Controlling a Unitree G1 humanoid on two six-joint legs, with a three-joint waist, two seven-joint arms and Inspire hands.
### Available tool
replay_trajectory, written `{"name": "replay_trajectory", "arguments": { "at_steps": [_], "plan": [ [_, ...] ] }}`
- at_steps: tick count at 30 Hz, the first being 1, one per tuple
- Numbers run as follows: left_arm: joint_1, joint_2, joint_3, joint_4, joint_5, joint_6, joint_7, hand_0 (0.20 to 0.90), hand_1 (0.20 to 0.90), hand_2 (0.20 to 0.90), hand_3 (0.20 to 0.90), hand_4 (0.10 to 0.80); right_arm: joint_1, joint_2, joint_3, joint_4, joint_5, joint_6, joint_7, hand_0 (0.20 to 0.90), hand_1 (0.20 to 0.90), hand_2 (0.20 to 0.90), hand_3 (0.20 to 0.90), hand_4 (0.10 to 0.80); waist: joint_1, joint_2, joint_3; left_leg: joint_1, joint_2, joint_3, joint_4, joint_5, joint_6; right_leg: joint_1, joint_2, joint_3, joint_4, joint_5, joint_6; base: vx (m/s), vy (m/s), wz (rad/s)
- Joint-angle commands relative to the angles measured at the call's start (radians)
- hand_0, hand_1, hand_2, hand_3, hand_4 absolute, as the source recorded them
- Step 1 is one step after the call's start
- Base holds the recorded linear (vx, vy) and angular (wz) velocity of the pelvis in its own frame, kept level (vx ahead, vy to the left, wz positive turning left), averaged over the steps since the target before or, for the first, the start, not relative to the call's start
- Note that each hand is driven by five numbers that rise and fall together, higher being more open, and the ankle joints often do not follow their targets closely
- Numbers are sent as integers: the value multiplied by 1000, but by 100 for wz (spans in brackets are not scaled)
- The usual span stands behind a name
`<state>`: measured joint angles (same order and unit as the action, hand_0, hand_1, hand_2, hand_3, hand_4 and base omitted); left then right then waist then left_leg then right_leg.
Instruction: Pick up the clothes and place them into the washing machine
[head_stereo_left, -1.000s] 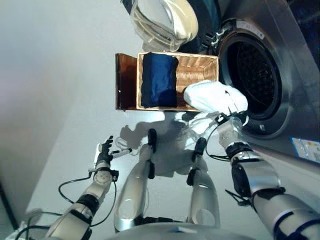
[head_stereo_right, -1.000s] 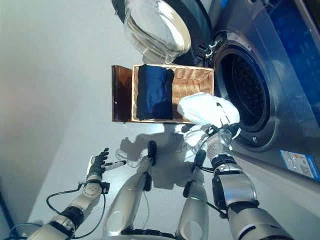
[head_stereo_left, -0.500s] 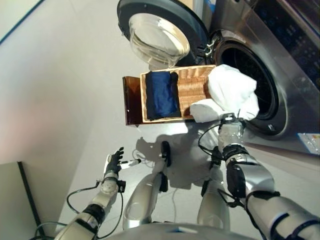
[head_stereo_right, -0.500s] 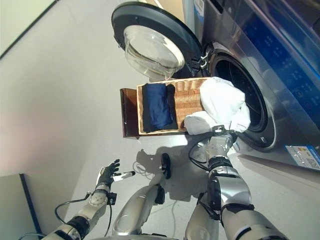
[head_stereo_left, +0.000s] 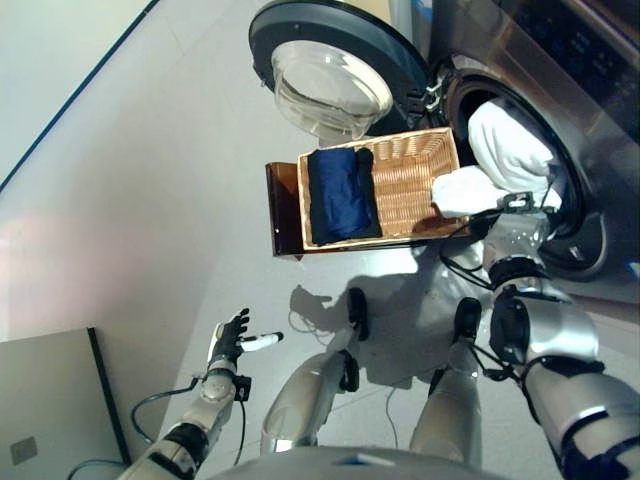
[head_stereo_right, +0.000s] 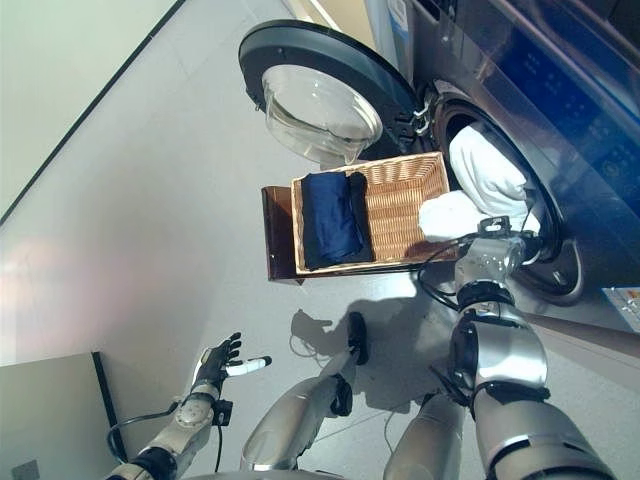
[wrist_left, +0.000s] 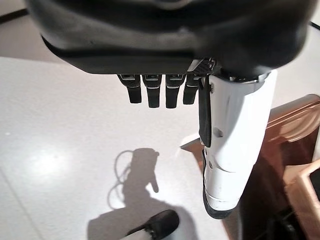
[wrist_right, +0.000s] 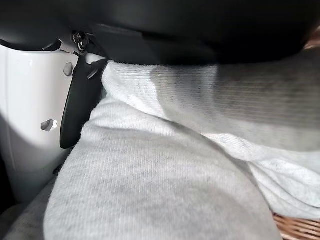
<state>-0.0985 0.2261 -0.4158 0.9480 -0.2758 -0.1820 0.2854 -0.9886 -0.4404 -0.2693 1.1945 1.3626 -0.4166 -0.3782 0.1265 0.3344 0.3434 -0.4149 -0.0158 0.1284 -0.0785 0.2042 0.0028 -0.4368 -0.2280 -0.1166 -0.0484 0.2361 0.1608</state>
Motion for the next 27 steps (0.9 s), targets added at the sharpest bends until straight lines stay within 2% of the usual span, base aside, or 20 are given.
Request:
{"name": "replay_trajectory", "arguments": {
  "at_steps": [1,7,8,13,17,26,27],
  "plan": [
    [-34,65,-30,-30,-32,-28,35,900,900,900,900,800,-173,-151,100,-80,-85,-63,22,200,200,200,200,300,29,-23,16,-75,48,-56,166,-129,-95,-86,-2,-3,250,-258,-28,-9,-69,1],
    [-39,82,-43,-110,-47,-43,42,900,900,900,900,800,-275,-220,158,-79,-120,-67,-12,200,200,200,200,300,47,1,36,-135,56,-67,168,-112,-102,-197,1,-3,343,-294,-40,-31,-60,1],
    [-40,87,-41,-117,-46,-48,46,900,900,900,900,800,-301,-246,176,-74,-137,-66,-20,200,200,200,200,300,52,4,34,-145,56,-75,171,-126,-107,-218,0,9,369,-318,-37,54,-60,14],
    [-44,90,-46,-151,-35,-47,60,900,900,900,900,800,-328,-274,206,-136,-148,-85,-29,200,200,200,200,300,52,2,45,-201,56,-92,191,-122,-117,-304,-2,23,470,-370,-45,-11,-52,36],
    [-44,84,-46,-152,-30,-53,64,900,900,900,900,800,-320,-273,191,-175,-173,-127,-50,200,200,200,200,300,37,-3,48,-204,51,-94,186,-122,-119,-325,-3,28,505,-388,-50,15,-11,19],
    [-26,106,-40,-182,-24,-72,72,900,900,900,900,800,-423,-402,277,-209,-226,-130,-61,200,200,200,200,300,49,2,37,-177,49,-96,149,-108,-131,-314,1,29,506,-402,-53,1,-1,1],
    [-27,107,-39,-183,-24,-72,71,900,900,900,900,800,-426,-410,283,-212,-228,-131,-59,307,307,307,307,376,48,2,36,-171,48,-96,145,-107,-133,-311,1,27,505,-402,-53,0,0,0]
  ]
}}
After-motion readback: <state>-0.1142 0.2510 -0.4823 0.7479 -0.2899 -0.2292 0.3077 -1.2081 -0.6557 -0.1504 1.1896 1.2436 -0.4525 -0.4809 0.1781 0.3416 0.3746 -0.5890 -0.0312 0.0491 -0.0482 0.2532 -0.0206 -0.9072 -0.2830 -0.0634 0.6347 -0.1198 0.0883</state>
